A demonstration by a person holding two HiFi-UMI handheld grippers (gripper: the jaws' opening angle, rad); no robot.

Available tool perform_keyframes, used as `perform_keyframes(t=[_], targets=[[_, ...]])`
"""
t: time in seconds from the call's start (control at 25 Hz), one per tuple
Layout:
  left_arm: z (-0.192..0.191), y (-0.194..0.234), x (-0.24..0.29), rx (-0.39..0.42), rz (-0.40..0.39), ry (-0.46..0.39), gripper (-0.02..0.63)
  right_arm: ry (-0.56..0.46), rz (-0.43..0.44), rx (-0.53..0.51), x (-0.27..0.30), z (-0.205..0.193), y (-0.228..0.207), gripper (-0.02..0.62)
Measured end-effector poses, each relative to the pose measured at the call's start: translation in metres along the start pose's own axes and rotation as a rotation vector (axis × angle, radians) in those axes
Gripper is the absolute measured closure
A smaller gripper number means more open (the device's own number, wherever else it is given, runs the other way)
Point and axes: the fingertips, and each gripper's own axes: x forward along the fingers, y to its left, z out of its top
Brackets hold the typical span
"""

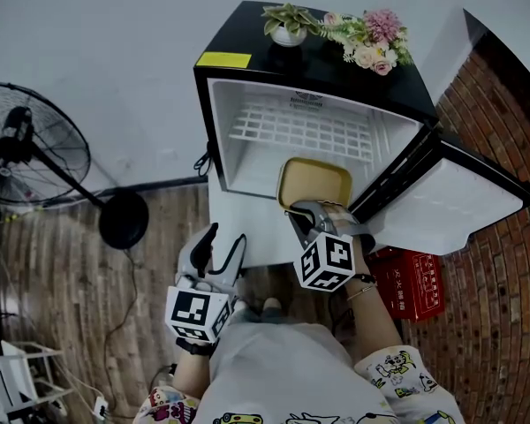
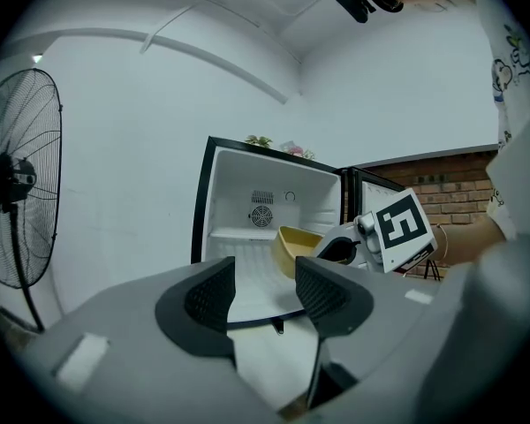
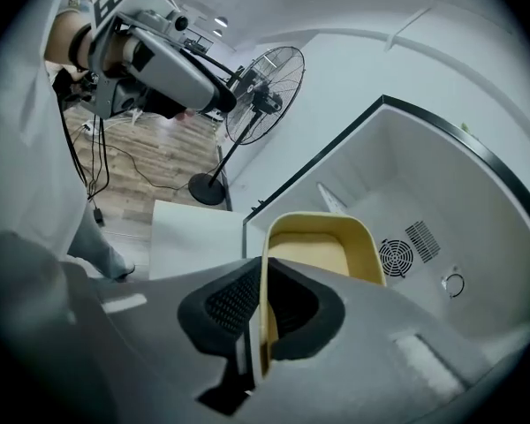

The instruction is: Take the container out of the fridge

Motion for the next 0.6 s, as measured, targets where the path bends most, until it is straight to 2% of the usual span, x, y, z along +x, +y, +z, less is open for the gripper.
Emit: perform_keyframes(t=[0.2, 0.6], targets=[[-0.008, -0.003, 0.004, -0.003, -0.014, 0.024, 0.417, 0.000, 0.020, 0.075, -0.006, -0.012, 0.013, 0.581], [-0.014, -0.008, 0.018, -0.007, -0.045, 0.049, 0.452, -0.024, 0.052, 0.289, -0.019, -0.030, 0.034, 0.581]])
